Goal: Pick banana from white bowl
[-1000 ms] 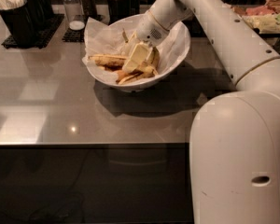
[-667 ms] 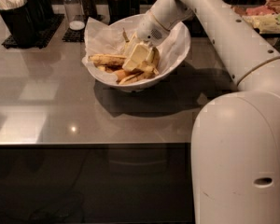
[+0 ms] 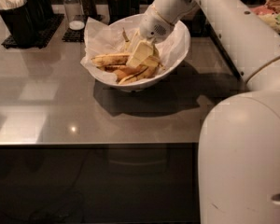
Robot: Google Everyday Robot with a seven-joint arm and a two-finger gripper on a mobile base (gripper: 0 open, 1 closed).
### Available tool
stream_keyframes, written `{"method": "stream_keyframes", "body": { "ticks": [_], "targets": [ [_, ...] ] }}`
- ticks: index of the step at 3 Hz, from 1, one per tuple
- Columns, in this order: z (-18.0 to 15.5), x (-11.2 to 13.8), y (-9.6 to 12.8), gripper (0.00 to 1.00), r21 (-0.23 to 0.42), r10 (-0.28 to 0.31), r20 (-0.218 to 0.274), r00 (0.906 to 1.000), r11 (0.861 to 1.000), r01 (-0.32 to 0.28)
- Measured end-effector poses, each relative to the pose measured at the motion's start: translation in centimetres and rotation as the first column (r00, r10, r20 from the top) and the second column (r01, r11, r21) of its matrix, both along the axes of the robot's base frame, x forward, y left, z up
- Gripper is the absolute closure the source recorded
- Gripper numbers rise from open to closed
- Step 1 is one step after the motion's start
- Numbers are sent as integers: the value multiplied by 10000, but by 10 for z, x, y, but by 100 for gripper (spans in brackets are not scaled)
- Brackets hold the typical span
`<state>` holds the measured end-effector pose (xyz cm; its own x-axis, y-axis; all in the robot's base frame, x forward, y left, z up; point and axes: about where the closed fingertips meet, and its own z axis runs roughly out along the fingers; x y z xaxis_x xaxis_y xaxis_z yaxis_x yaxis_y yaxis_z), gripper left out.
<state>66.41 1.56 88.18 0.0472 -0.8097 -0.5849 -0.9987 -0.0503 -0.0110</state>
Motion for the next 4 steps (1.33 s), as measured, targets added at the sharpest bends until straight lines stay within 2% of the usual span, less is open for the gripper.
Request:
{"method": "stream_keyframes", "body": {
  "ticks": [1,2,3,4],
  "targets": [
    [32,-31,-9,100,-749,-16,144,9999,9972,27],
    [65,-68,-20,100,-957,-235,193,9995,9951,253],
    [97,-115,-34,100,-545,-799,301,9963,9952,815],
    [113,-168,-52,100,324,-1459,464,9882,9890,1445]
  ]
}}
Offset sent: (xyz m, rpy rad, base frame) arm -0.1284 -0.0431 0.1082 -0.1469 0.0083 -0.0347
